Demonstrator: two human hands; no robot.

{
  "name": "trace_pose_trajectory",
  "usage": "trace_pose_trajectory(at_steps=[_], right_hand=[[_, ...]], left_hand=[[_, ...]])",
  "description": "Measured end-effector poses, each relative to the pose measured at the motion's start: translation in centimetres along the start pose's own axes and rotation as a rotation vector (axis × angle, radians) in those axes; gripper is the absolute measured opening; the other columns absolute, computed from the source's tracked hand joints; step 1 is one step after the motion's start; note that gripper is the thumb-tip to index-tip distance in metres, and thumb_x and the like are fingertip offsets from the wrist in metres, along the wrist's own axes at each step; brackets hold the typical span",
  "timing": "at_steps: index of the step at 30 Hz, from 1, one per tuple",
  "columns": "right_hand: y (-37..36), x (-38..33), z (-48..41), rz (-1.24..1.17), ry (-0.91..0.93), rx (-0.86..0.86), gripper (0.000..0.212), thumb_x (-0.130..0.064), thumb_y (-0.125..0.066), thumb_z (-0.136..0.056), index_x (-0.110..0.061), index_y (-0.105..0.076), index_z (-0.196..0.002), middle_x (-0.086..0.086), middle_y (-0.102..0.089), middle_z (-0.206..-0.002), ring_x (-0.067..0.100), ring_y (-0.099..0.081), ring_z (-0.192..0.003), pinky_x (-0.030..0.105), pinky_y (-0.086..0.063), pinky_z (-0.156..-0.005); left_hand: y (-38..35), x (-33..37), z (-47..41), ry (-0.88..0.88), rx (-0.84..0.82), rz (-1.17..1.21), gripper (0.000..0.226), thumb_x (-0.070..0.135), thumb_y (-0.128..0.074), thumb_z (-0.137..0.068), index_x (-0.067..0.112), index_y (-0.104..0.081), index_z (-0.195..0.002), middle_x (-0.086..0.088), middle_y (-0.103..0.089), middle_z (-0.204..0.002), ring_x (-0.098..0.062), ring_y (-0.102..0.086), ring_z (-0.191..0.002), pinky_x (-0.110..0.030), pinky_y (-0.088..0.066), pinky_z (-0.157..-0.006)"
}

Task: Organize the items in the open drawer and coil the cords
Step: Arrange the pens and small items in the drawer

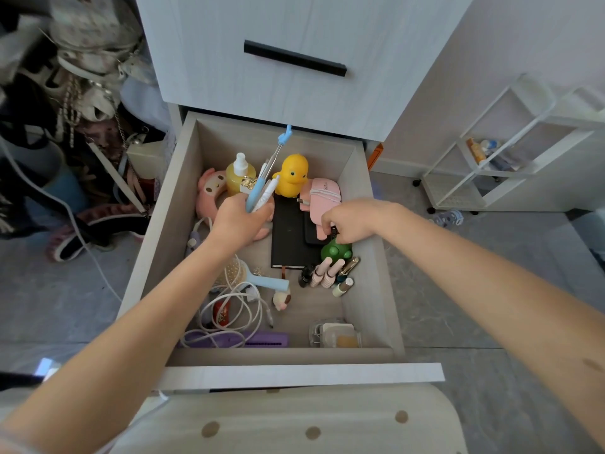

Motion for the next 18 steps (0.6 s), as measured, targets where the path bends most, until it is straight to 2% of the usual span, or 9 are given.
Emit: trace_pose_trajectory(at_steps=[3,4,6,8,10,11,13,15,18], right_hand=[[0.6,0.0,0.4,-0.127,-0.028,-0.031,0.043,-0.007,-0.048,-0.089,-0.018,-0.05,-0.13,0.0,-0.056,-0.092,0.014,-0.049,-0.074,0.024,-0.036,-0.057],[0.9,0.1,0.3,-0.186,-0.042,-0.004,0.043,-0.006,-0.045,-0.09,-0.017,-0.048,-0.131,-0.001,-0.054,-0.09,0.014,-0.046,-0.072,0.023,-0.033,-0.054],[1.8,0.4,-0.1,-0.293,-0.076,0.155,0.043,-0.007,-0.043,-0.091,-0.015,-0.044,-0.133,0.004,-0.05,-0.099,0.019,-0.047,-0.085,0.026,-0.032,-0.057],[2.5,0.9,-0.9,-0.388,-0.116,0.394,0.047,-0.014,-0.049,-0.091,-0.015,-0.037,-0.136,0.009,-0.051,-0.114,0.026,-0.053,-0.101,0.032,-0.041,-0.069],[2.9,1.1,-2.0,-0.531,-0.145,0.555,0.064,-0.023,-0.059,-0.088,-0.019,-0.026,-0.142,0.013,-0.039,-0.137,0.031,-0.052,-0.115,0.039,-0.046,-0.086],[3.1,0.9,-2.6,-0.596,-0.149,0.587,0.073,-0.026,-0.064,-0.085,-0.021,-0.021,-0.144,0.015,-0.033,-0.141,0.032,-0.051,-0.117,0.042,-0.046,-0.09],[3.5,0.3,-4.2,-0.636,-0.157,0.584,0.089,-0.031,-0.072,-0.079,-0.026,-0.014,-0.147,0.014,-0.026,-0.143,0.035,-0.05,-0.118,0.044,-0.046,-0.09],[3.6,-0.2,-5.8,-0.583,-0.191,0.558,0.096,-0.034,-0.077,-0.074,-0.031,-0.014,-0.146,0.009,-0.022,-0.144,0.034,-0.05,-0.117,0.045,-0.047,-0.089],[3.7,-0.7,-7.5,-0.543,-0.216,0.627,0.079,-0.02,-0.076,-0.075,-0.025,-0.027,-0.137,0.006,-0.033,-0.135,0.033,-0.056,-0.106,0.038,-0.045,-0.072]], left_hand=[[0.1,0.0,0.0,0.003,0.005,-0.016,0.018,0.026,-0.055,-0.092,0.008,-0.05,-0.09,-0.003,-0.045,-0.068,-0.011,-0.043,-0.051,-0.014,-0.039,-0.038],[0.1,-0.1,0.0,0.001,0.003,-0.024,0.018,0.026,-0.055,-0.092,0.009,-0.05,-0.089,-0.004,-0.045,-0.069,-0.012,-0.043,-0.053,-0.019,-0.04,-0.043],[0.2,-0.1,-0.2,0.007,0.001,-0.028,0.018,0.027,-0.055,-0.091,0.013,-0.05,-0.083,-0.005,-0.046,-0.07,-0.013,-0.043,-0.054,-0.022,-0.04,-0.047],[0.2,-0.1,-0.2,0.019,0.003,-0.02,0.019,0.027,-0.055,-0.092,0.017,-0.047,-0.077,-0.003,-0.046,-0.068,-0.012,-0.044,-0.052,-0.019,-0.04,-0.044],[0.1,0.0,-0.2,0.021,0.009,-0.011,0.02,0.027,-0.055,-0.092,0.017,-0.047,-0.076,-0.004,-0.047,-0.069,-0.012,-0.044,-0.052,-0.018,-0.04,-0.043],[0.0,0.0,-0.3,0.026,0.01,0.01,0.021,0.027,-0.054,-0.092,0.016,-0.048,-0.076,-0.005,-0.046,-0.069,-0.012,-0.044,-0.053,-0.017,-0.041,-0.042],[-0.1,-0.2,-0.1,0.053,0.005,0.057,0.021,0.026,-0.054,-0.093,0.014,-0.05,-0.076,-0.004,-0.046,-0.065,-0.012,-0.045,-0.051,-0.013,-0.038,-0.036],[-0.4,-0.4,-0.1,0.063,-0.007,0.046,0.024,0.029,-0.054,-0.093,0.012,-0.053,-0.075,-0.002,-0.049,-0.06,-0.015,-0.051,-0.053,-0.016,-0.038,-0.037],[-0.7,-0.7,-0.1,0.059,-0.003,0.001,0.028,0.032,-0.054,-0.092,0.013,-0.053,-0.072,-0.001,-0.051,-0.057,-0.01,-0.047,-0.043,-0.016,-0.038,-0.037]])
Point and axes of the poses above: each hand's wrist, its own z-axis away from the middle knuckle, its own y-axis out of the back of the hand, x = y × z, the point moved 4 cm from there along -z, towards the middle knuckle
